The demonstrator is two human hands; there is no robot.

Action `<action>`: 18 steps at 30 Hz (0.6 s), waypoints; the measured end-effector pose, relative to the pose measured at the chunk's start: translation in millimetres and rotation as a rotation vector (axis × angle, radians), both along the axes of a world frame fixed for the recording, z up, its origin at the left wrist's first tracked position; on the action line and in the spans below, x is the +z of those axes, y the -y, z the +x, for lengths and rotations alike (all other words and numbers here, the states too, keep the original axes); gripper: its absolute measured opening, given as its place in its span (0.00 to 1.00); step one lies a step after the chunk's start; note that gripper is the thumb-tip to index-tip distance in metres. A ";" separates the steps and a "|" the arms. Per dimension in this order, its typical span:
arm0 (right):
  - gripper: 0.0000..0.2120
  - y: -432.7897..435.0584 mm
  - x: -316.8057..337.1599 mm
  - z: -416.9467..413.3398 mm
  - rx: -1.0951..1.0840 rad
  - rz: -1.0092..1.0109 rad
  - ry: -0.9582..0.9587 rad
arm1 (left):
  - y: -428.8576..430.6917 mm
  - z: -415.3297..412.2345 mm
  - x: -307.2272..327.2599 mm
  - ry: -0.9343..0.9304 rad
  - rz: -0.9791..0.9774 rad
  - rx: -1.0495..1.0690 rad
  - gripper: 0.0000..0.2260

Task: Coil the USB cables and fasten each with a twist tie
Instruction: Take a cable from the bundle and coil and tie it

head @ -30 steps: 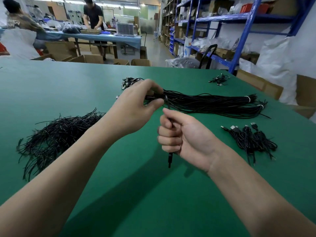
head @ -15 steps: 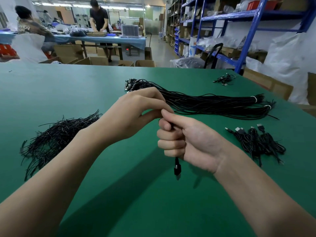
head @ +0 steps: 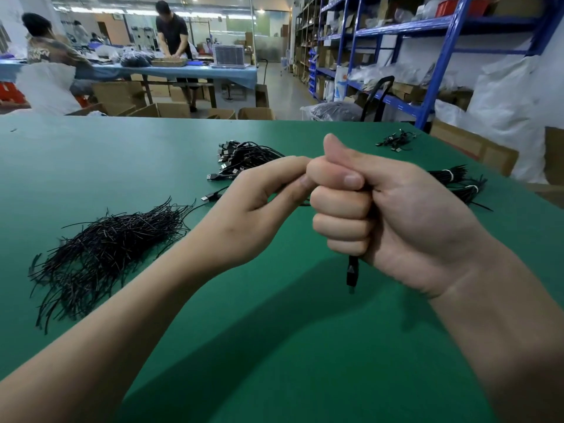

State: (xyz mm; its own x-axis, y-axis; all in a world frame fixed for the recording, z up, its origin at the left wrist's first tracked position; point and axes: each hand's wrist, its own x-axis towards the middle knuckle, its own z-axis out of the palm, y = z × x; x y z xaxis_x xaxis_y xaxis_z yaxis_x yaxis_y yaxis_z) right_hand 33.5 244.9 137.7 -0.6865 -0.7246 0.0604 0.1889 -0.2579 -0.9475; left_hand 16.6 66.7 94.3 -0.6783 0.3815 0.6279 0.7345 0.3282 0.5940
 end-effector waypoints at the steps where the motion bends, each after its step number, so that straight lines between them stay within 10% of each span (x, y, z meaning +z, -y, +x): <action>1: 0.21 -1.7 2.8 1.7 0.001 -0.004 -0.029 | -1.9 2.8 0.6 -0.020 0.025 -0.003 0.10; 8: 0.23 -29.4 29.4 2.4 -0.020 -0.149 -0.147 | 2.6 13.2 9.1 -0.149 0.100 0.197 0.12; 18: 0.19 -7.4 -15.2 -26.0 -0.488 -0.029 -0.136 | -24.3 20.3 -13.5 0.102 -0.439 0.206 0.09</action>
